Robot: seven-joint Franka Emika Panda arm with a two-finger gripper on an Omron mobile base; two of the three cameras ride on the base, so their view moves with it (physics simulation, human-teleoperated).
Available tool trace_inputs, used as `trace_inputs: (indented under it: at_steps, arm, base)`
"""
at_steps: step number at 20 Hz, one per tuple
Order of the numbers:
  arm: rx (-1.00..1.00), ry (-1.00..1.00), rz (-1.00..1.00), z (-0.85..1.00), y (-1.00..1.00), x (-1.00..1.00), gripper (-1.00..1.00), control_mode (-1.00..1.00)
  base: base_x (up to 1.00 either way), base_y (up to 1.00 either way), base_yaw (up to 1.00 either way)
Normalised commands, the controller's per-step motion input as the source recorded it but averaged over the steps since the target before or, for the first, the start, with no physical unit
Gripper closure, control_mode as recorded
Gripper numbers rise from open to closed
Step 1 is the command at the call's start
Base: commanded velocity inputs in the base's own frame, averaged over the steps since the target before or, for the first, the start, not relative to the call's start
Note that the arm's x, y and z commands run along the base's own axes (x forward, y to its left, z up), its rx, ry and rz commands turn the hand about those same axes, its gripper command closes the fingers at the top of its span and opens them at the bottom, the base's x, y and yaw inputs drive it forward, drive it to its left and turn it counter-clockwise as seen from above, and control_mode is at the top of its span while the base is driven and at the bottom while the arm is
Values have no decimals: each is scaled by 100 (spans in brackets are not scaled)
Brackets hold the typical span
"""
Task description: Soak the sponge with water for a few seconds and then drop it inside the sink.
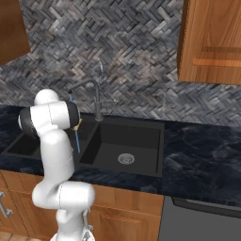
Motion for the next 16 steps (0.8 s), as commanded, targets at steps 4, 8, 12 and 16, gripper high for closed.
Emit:
trace_inputs:
  at_steps: [4,8,12,16]
  arm:
    - [0,0,1,0,22,13,100,-100]
    - [0,0,1,-9,11,25,100,-100]
    - [0,0,0,-7,6,18,100,-100]
    - [0,0,0,0,0,0,100,-100]
  base:
    - [0,0,0]
    - [0,0,0]
    - [0,0,0]
    - [0,0,0]
